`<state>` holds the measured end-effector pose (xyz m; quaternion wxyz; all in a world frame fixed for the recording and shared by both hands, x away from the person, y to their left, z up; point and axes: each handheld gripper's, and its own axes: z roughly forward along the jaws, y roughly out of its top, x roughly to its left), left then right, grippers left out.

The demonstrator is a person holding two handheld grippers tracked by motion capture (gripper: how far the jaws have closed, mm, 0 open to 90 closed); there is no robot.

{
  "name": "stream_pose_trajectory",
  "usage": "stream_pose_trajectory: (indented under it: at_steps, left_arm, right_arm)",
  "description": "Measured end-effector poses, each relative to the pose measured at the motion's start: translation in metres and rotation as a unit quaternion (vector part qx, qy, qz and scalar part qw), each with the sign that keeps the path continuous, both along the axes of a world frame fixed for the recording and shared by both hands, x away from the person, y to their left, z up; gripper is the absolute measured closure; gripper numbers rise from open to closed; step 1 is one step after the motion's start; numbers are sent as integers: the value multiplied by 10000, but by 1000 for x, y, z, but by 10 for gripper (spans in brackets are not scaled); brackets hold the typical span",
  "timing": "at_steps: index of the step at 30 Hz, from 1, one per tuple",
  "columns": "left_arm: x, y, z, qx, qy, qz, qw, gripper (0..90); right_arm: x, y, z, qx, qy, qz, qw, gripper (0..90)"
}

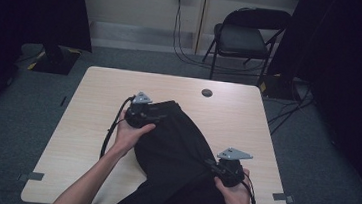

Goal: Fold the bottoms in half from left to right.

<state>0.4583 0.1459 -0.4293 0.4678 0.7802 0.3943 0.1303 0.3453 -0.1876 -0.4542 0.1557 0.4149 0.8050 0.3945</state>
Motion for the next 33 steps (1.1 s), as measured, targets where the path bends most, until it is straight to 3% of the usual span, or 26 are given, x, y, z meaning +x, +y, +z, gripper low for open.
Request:
stream_pose_trajectory:
  at_steps: [2, 3, 5, 7, 8, 10, 11, 12, 13, 14, 15, 16, 17, 19, 20, 22, 23, 26, 27, 28, 31, 33]
  left_arm:
    - [-4, 4, -3, -6, 63, -5, 10000, 541]
    - [-16, 11, -11, 53, 122, -131, 9998, 567]
    - [-28, 17, -21, 235, 209, -295, 9991, 592]
    - [-39, 21, -32, 481, 222, -491, 9974, 639]
    - [-39, 21, -32, 481, 222, -491, 9974, 640]
    - [-44, 22, -46, 513, 446, -566, 9961, 653]
    - [-44, 22, -46, 513, 446, -566, 9961, 652]
    - [-45, 19, -50, 657, 464, -584, 9950, 652]
    - [-44, 16, -54, 789, 432, -600, 9941, 608]
    - [-44, 11, -61, 933, 493, -616, 9925, 606]
    - [-44, 9, -63, 973, 388, -639, 9924, 597]
    - [-43, 9, -62, 991, 370, -639, 9923, 591]
    - [-42, 9, -62, 916, 442, -601, 9930, 574]
    - [-40, 9, -63, 931, 430, -484, 9936, 536]
    - [-40, 9, -63, 931, 430, -484, 9936, 503]
    - [-39, 10, -63, 949, 420, -485, 9934, 489]
    - [-39, 10, -60, 1031, 325, -472, 9930, 486]
    - [-37, 12, -61, 1006, 355, -335, 9937, 473]
    - [-35, 12, -64, 1000, 378, -322, 9937, 467]
    - [-35, 13, -64, 1060, 301, -353, 9933, 467]
    - [-35, 12, -65, 1001, 320, -334, 9939, 466]
    - [-35, 11, -65, 1093, 240, -345, 9931, 467]
  right_arm:
    - [1, -1, 1, 62, 46, -5, 10000, 877]
    - [2, -1, 0, -78, 110, 48, 9999, 795]
    - [2, -1, 0, -227, 7, -62, 9997, 679]
    - [6, -2, 1, -94, -64, -80, 9999, 599]
    - [6, -2, 1, -94, -64, -80, 9999, 599]
    - [22, 6, -1, -48, -120, 93, 9999, 551]
    - [31, 13, -4, -183, -120, 115, 9997, 543]
    - [31, 13, -4, -183, -120, 115, 9997, 543]
    - [48, 22, -10, -225, -81, 152, 9996, 523]
    - [54, 25, -11, -235, -50, 141, 9996, 509]
    - [63, 30, -14, -294, -24, 112, 9995, 504]
    - [68, 32, -16, -347, -9, 127, 9993, 513]
    - [73, 35, -19, -432, -29, 108, 9990, 579]
    - [80, 37, -25, -371, 62, 167, 9992, 816]
    - [81, 38, -26, -423, -12, 158, 9990, 898]
    - [84, 40, -24, -402, -136, 135, 9990, 900]
    - [84, 41, -18, -432, -347, 103, 9984, 900]
    - [88, 41, -7, -253, -502, 42, 9984, 900]
    - [96, 41, 4, -189, -627, -74, 9978, 900]
    - [99, 41, 5, -221, -638, -100, 9977, 900]
    - [106, 40, 3, -285, -533, -176, 9980, 900]
    - [110, 42, -10, -578, -361, -160, 9975, 900]
